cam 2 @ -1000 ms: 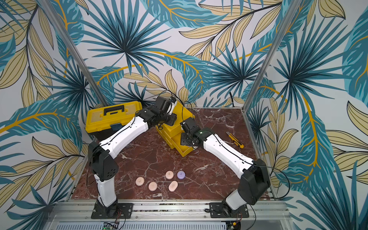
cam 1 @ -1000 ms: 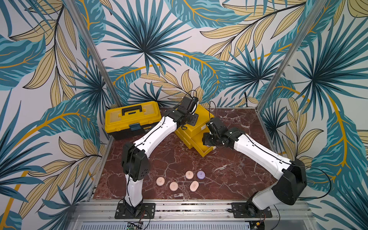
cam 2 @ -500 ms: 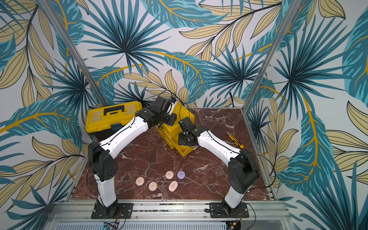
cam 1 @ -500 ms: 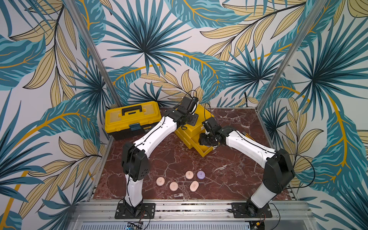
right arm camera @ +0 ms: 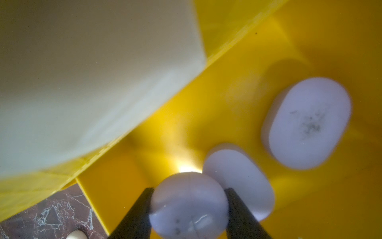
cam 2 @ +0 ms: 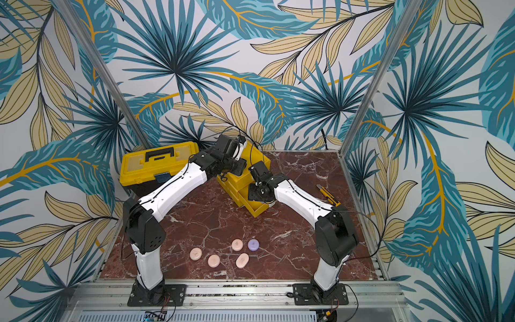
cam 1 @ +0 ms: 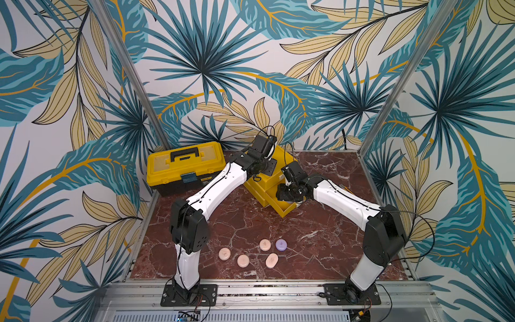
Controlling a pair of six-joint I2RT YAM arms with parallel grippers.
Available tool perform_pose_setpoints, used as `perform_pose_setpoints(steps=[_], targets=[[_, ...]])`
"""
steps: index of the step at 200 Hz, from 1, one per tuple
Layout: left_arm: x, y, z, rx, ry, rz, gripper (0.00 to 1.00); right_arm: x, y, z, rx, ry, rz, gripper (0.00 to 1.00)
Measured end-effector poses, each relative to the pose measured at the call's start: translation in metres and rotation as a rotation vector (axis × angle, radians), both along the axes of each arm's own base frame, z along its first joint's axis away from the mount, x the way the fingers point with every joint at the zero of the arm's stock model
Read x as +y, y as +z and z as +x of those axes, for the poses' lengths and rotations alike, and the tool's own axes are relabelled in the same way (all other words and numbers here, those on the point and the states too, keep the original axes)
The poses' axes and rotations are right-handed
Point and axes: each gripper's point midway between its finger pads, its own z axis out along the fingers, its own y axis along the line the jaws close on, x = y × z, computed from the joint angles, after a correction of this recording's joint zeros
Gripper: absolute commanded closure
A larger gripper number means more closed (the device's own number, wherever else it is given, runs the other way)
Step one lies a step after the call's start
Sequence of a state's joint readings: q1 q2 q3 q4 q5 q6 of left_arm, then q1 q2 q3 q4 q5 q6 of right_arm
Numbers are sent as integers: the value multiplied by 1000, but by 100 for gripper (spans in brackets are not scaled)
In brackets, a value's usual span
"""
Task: Put the bluetooth earphones in the drawer according to color
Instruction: Place the bluetooth earphone in the drawer.
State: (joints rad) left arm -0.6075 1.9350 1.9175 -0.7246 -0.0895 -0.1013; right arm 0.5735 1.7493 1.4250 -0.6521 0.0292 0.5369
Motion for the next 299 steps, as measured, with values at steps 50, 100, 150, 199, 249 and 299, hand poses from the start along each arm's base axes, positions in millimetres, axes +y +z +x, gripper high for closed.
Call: perform_pose_setpoints(steps=[50, 100, 150, 199, 249, 299], targets=[[0, 0, 0, 0, 0, 1, 51, -2, 1, -1, 4, 11, -11, 41], [0, 0, 0, 1, 0, 1, 51, -3, 2, -3, 26, 21, -21, 37], [0, 0, 0, 1, -1, 1, 51, -4, 3, -4, 37, 24, -28, 38], [0, 0, 0, 1, -1, 1, 51, -7, 3, -4, 30, 28, -43, 39], [0, 0, 0, 1, -1, 1, 51, -19, 41, -14, -45, 24, -28, 41], [0, 0, 0, 1, -1, 1, 51, -33, 45, -19, -46, 7, -53, 46]])
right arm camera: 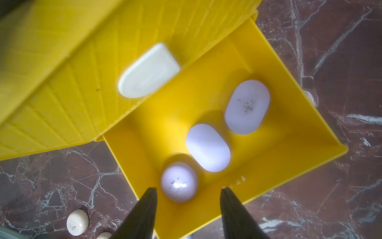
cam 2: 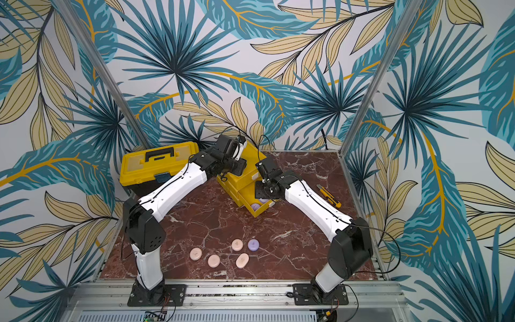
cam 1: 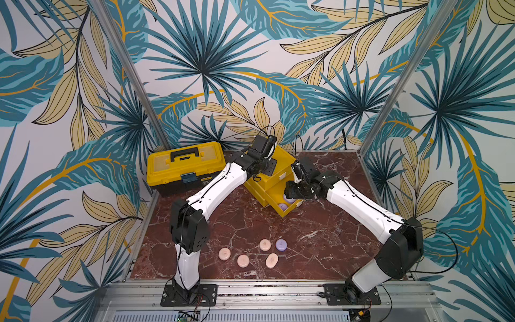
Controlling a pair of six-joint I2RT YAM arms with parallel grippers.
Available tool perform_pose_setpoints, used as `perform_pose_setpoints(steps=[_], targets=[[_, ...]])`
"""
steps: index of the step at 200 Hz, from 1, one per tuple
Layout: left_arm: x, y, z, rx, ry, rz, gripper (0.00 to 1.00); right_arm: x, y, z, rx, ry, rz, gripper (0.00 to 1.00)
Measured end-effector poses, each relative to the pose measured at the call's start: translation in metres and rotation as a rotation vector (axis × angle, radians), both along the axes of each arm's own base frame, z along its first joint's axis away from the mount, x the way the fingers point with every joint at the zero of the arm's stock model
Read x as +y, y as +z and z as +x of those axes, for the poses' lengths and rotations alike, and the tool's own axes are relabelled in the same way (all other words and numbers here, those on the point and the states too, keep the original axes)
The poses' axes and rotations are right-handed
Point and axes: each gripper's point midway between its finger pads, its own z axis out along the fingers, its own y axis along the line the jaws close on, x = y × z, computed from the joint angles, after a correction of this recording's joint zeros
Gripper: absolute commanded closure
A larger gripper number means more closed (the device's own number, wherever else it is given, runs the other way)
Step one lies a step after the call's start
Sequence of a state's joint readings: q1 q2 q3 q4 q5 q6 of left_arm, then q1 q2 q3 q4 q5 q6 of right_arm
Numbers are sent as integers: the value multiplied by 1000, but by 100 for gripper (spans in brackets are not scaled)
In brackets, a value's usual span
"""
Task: Put the bluetooth earphones in the drawer according to color
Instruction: Place the bluetooth earphone in the drawer, then pick up the Bluetooth earphone from the center of the board.
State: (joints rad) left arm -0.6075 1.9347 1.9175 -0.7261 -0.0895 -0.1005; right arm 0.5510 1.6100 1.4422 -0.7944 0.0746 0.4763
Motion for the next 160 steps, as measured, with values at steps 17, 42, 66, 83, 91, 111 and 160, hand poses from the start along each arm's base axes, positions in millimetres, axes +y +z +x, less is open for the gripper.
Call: perform_pose_setpoints(steps=[17, 42, 66, 83, 91, 111, 160], targets=[[0, 0, 0, 0, 0, 0, 51, -5, -8, -2, 23, -6, -20, 47], [0, 0, 0, 0, 0, 0, 51, -10, -16, -4, 45, -11, -46, 47], [0, 0, 0, 0, 0, 0, 51, -13, -18, -6, 52, -9, -66, 47], [0, 0, 0, 0, 0, 0, 51, -14, -19, -7, 53, -3, -73, 47], [0, 0, 0, 1, -1, 0, 51, -15, -20, -8, 53, -1, -77, 47], [0, 0, 0, 2, -1, 0, 51, -17, -20, -8, 48, 4, -83, 47], [0, 0, -1, 3, -3, -1, 51, -33, -27, -23, 96, -5, -123, 47]])
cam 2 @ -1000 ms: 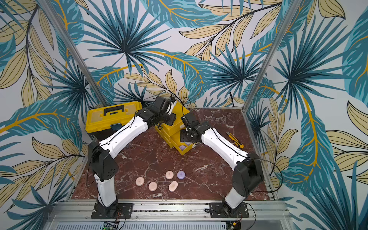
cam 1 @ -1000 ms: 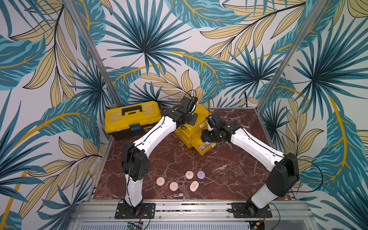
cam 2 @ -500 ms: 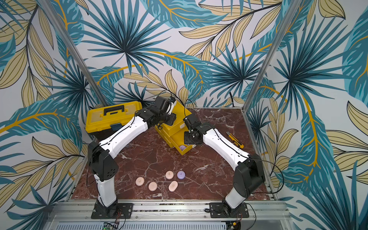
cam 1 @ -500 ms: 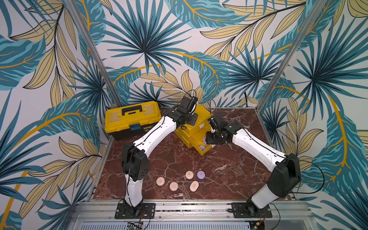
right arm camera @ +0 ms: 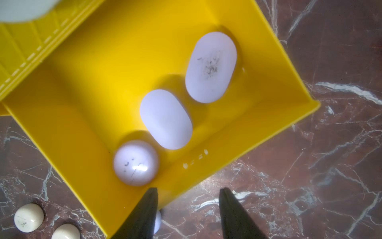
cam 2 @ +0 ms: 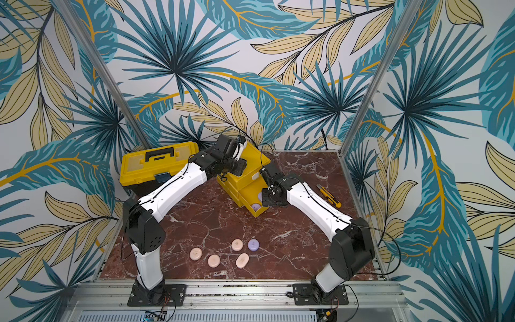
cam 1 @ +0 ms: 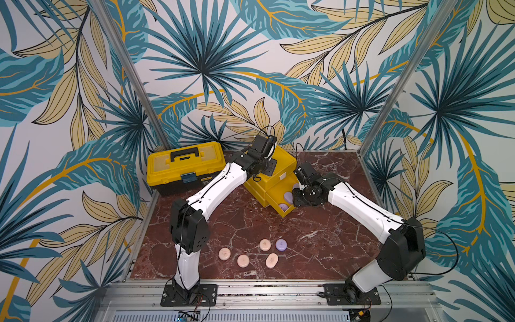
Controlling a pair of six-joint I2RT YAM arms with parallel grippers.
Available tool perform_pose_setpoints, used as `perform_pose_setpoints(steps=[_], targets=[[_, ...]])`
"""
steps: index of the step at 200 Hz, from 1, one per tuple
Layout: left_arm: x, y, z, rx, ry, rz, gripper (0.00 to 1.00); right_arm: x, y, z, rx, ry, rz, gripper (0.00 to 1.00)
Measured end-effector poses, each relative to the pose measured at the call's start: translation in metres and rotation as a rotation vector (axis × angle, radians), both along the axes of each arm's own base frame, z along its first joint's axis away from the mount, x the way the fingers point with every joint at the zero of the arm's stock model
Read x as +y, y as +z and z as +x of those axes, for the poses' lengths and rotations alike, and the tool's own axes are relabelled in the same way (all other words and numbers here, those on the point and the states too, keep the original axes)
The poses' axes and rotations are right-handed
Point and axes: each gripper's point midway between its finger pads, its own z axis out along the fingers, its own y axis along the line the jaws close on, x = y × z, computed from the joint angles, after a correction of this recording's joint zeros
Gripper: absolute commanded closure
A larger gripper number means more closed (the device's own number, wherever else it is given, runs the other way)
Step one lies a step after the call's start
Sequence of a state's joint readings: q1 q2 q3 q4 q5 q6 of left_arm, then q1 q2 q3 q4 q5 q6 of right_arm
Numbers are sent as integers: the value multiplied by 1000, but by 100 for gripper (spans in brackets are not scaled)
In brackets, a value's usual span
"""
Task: Put the bluetooth earphones in the drawer according to color
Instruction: Pick up the Bluetooth earphone from the center of the board.
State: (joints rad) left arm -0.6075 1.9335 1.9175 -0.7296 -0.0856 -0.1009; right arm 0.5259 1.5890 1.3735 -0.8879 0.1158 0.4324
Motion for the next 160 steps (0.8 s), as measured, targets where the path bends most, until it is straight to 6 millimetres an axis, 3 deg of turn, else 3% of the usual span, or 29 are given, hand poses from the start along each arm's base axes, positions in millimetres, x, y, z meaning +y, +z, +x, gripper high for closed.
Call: perform_pose_setpoints(steps=[46, 92, 111, 131, 160], targets=[[0, 0, 0, 0, 0, 0, 51, 2, 9, -1, -21, 5, 31, 47], [0, 0, 0, 0, 0, 0, 51, -5, 55, -19, -156, -7, 139, 47], [0, 0, 0, 0, 0, 0, 51, -9, 63, -32, -181, -26, 188, 47], [0, 0, 0, 0, 0, 0, 51, -9, 53, -53, -167, -35, 242, 47], [0, 0, 0, 1, 0, 0, 51, 7, 7, -99, -54, 7, 265, 44]])
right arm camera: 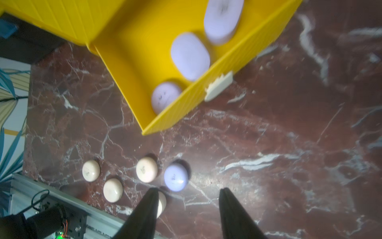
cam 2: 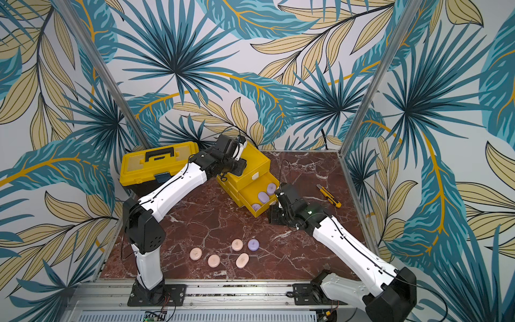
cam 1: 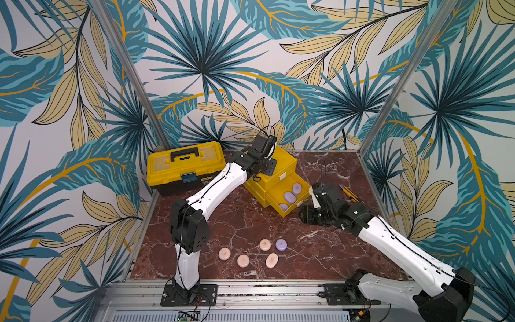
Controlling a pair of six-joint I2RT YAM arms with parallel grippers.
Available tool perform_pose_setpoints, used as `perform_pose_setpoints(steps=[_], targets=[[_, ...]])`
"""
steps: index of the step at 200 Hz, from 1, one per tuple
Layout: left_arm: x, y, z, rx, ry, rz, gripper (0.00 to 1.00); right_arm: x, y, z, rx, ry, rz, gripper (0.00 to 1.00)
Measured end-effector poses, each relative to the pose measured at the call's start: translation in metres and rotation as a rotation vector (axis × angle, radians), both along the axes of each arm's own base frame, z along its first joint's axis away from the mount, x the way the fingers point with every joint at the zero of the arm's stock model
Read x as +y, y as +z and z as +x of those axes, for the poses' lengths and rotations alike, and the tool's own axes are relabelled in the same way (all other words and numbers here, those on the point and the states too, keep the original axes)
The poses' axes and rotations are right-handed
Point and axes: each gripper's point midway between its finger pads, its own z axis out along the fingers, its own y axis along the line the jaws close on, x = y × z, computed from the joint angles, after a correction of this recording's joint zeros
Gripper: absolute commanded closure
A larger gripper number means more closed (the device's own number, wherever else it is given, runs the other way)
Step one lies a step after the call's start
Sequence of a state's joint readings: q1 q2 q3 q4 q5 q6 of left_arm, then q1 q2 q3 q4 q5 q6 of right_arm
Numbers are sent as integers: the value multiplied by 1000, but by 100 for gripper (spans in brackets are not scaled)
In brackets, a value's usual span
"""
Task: Put the bluetooth earphones in the drawer according to color
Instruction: Pick up the Bluetooth earphone from the center of the board.
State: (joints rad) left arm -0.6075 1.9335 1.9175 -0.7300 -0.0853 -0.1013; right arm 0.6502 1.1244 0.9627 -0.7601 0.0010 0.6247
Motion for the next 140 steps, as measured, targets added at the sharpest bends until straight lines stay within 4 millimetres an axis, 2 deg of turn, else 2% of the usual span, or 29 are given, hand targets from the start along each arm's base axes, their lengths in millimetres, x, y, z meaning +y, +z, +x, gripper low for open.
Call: perform_pose_setpoints(steps=[24, 44, 104, 140], targets=[[0, 0, 0, 0, 0, 0, 51, 25, -35, -36, 93, 81, -26, 35], [0, 0, 0, 0, 0, -1, 51, 44, -56, -52, 141, 127, -60, 31], [0, 0, -1, 4, -3, 0, 51, 74, -95, -47, 195, 131, -153, 28], [0, 0, -2, 5, -3, 0, 51, 79, -113, -43, 217, 108, -201, 27]])
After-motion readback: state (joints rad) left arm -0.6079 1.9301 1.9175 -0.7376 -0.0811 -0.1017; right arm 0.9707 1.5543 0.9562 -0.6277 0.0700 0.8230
